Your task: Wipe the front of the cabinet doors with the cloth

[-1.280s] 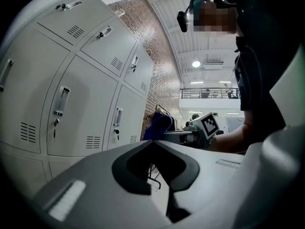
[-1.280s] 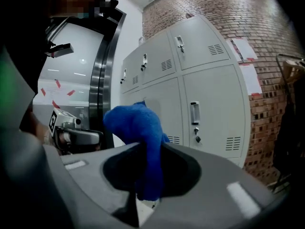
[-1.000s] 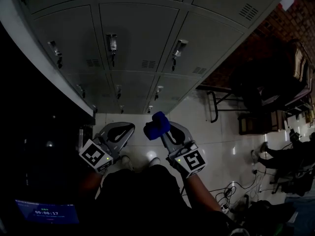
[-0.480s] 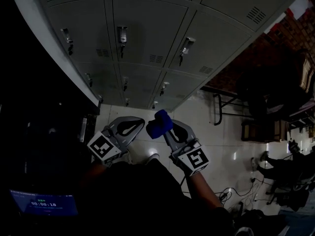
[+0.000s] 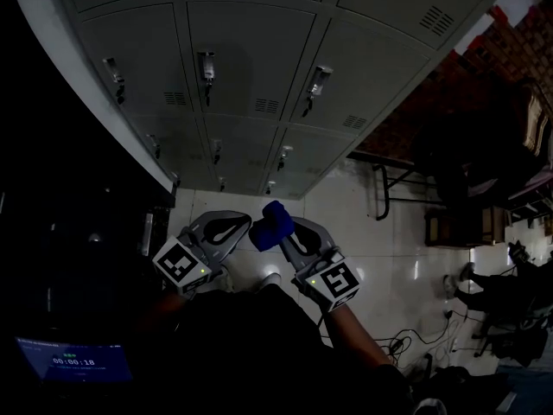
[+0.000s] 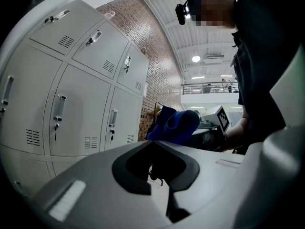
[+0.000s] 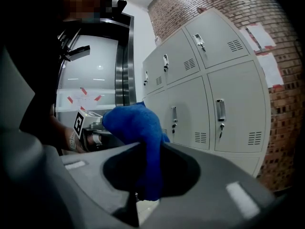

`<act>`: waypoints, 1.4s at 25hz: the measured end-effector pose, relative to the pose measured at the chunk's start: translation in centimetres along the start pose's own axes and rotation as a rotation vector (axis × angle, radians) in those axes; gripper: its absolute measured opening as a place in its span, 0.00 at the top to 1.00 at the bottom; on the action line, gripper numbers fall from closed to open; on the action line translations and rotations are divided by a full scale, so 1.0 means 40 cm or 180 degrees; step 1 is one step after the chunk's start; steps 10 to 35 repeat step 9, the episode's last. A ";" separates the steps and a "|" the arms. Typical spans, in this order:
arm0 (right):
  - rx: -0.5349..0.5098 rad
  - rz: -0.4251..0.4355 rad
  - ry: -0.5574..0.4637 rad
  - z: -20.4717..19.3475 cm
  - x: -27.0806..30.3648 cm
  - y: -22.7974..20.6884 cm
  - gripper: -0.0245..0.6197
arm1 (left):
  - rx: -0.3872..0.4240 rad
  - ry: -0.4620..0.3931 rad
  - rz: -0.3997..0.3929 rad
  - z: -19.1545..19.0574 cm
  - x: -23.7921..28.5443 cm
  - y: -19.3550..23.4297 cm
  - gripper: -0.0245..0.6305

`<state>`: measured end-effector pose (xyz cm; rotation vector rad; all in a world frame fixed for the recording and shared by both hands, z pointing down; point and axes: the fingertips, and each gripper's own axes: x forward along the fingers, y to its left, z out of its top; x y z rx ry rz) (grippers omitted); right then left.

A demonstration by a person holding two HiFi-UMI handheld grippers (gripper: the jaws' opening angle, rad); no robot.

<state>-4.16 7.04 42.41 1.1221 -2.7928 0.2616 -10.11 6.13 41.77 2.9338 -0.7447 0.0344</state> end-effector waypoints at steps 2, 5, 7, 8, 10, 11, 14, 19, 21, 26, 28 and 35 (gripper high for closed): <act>0.0072 -0.0025 0.0006 0.004 -0.002 0.003 0.85 | 0.0006 0.0012 0.0001 -0.004 0.001 -0.002 0.96; 0.0107 -0.0062 -0.0017 0.012 -0.005 -0.004 0.85 | -0.0005 0.0038 -0.0015 0.001 0.006 -0.004 0.96; 0.0070 -0.0087 -0.0047 0.016 -0.006 -0.016 0.85 | -0.0008 0.0029 -0.0034 0.010 0.013 -0.001 0.96; 0.0051 -0.0099 -0.0061 0.017 -0.007 -0.022 0.85 | 0.0004 0.0020 -0.0038 0.012 0.016 0.002 0.96; 0.0036 -0.0112 -0.0073 0.019 -0.008 -0.027 0.85 | 0.0018 0.0012 -0.0041 0.012 0.018 0.005 0.96; 0.0036 -0.0112 -0.0073 0.019 -0.008 -0.027 0.85 | 0.0018 0.0012 -0.0041 0.012 0.018 0.005 0.96; 0.0036 -0.0112 -0.0073 0.019 -0.008 -0.027 0.85 | 0.0018 0.0012 -0.0041 0.012 0.018 0.005 0.96; 0.0036 -0.0112 -0.0073 0.019 -0.008 -0.027 0.85 | 0.0018 0.0012 -0.0041 0.012 0.018 0.005 0.96; 0.0036 -0.0112 -0.0073 0.019 -0.008 -0.027 0.85 | 0.0018 0.0012 -0.0041 0.012 0.018 0.005 0.96; 0.0036 -0.0112 -0.0073 0.019 -0.008 -0.027 0.85 | 0.0018 0.0012 -0.0041 0.012 0.018 0.005 0.96; 0.0036 -0.0112 -0.0073 0.019 -0.008 -0.027 0.85 | 0.0018 0.0012 -0.0041 0.012 0.018 0.005 0.96; 0.0036 -0.0112 -0.0073 0.019 -0.008 -0.027 0.85 | 0.0018 0.0012 -0.0041 0.012 0.018 0.005 0.96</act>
